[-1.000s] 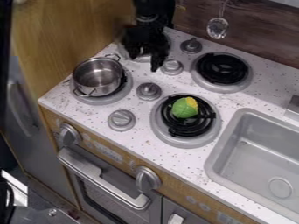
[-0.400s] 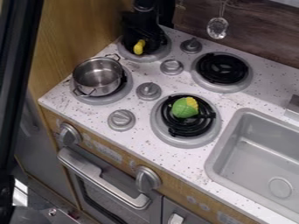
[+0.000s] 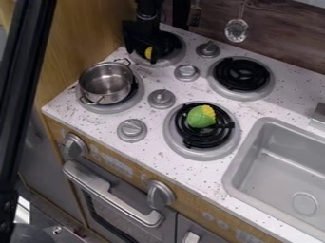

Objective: Move the yellow object to the right side of burner

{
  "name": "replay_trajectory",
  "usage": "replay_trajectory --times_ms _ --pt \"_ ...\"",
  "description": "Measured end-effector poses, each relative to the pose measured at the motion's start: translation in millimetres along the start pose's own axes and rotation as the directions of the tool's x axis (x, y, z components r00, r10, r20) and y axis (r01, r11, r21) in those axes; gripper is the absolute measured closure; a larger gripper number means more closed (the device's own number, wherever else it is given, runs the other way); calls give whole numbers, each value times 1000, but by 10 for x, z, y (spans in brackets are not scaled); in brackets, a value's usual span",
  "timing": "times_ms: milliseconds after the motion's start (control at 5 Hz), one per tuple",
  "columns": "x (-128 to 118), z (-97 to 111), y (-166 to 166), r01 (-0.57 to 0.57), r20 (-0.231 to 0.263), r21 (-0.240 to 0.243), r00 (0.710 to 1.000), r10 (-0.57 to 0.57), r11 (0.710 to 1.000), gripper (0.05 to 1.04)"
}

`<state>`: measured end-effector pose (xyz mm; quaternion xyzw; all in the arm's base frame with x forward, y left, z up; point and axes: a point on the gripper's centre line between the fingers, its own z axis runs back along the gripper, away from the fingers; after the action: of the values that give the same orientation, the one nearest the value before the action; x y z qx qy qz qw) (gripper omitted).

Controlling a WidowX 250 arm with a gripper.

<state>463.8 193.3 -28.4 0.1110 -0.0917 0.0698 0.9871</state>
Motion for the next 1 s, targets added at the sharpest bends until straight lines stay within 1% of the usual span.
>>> replay_trajectory --times_ms 200,400,600,800,1000 --pt "-51 -189 -93 -40 -24 -49 999 39 998 84" --pt "-25 -203 -108 -49 -19 -55 999 48 997 84" --pt "-25 -256 -123 -49 -26 -55 999 48 997 112" --pt "-55 -284 -123 -50 -41 -51 998 48 997 383" --pt "-11 -275 -112 -46 -41 -37 998 45 998 680"
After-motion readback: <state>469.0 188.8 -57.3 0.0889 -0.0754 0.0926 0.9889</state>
